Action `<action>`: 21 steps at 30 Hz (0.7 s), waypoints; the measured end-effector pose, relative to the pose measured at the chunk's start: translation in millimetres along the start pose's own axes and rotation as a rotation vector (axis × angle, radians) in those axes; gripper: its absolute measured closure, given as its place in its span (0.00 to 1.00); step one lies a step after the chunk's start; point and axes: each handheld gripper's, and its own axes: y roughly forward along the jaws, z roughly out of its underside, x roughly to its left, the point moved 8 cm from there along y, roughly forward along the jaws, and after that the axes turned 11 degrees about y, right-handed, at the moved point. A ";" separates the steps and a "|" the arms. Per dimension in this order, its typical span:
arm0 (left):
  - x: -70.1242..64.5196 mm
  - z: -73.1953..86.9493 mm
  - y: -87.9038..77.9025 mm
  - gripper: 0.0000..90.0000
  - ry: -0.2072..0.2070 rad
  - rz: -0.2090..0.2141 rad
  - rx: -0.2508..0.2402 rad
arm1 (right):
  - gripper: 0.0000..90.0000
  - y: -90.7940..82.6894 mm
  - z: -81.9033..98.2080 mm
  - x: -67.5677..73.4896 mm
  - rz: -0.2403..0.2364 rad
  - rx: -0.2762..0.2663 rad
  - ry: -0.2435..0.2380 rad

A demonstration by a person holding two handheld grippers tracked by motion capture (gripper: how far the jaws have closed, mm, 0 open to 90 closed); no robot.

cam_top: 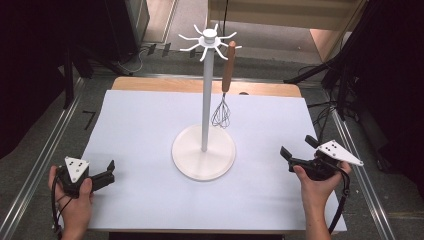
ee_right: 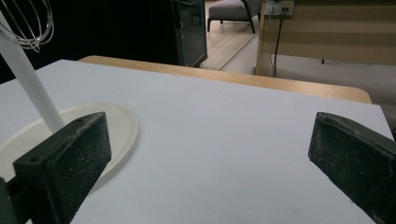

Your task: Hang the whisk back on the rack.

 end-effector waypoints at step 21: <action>0.1 -0.1 0.0 0.00 -0.002 0.001 -0.001 | 0.00 -8.8 40.4 -37.0 0.114 0.061 0.014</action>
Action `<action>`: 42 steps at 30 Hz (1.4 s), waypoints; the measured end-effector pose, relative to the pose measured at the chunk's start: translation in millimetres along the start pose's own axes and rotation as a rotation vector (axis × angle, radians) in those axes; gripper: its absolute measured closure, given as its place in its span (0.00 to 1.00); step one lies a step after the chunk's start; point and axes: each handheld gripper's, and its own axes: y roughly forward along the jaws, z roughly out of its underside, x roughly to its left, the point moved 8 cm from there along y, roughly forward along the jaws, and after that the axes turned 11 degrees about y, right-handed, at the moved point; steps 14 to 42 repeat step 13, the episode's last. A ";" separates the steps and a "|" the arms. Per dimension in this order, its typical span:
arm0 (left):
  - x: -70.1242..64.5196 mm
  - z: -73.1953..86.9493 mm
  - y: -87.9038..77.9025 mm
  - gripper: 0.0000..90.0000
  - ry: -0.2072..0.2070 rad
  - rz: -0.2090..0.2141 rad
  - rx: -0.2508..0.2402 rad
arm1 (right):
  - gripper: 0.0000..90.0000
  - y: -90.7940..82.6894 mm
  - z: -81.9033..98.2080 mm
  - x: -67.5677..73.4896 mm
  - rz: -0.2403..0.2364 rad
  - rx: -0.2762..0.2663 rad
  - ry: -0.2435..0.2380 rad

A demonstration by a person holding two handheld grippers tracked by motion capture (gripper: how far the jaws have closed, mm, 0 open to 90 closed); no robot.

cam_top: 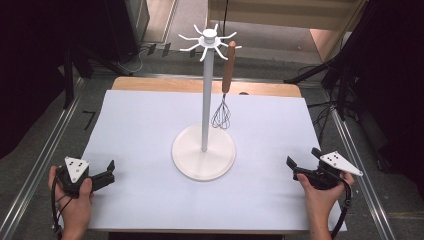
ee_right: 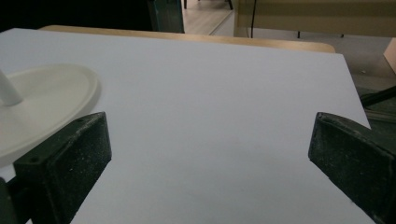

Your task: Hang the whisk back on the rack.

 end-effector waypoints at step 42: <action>0.2 0.2 0.3 0.00 -0.001 -0.001 0.004 | 0.00 1.6 12.6 -9.3 0.039 0.014 0.009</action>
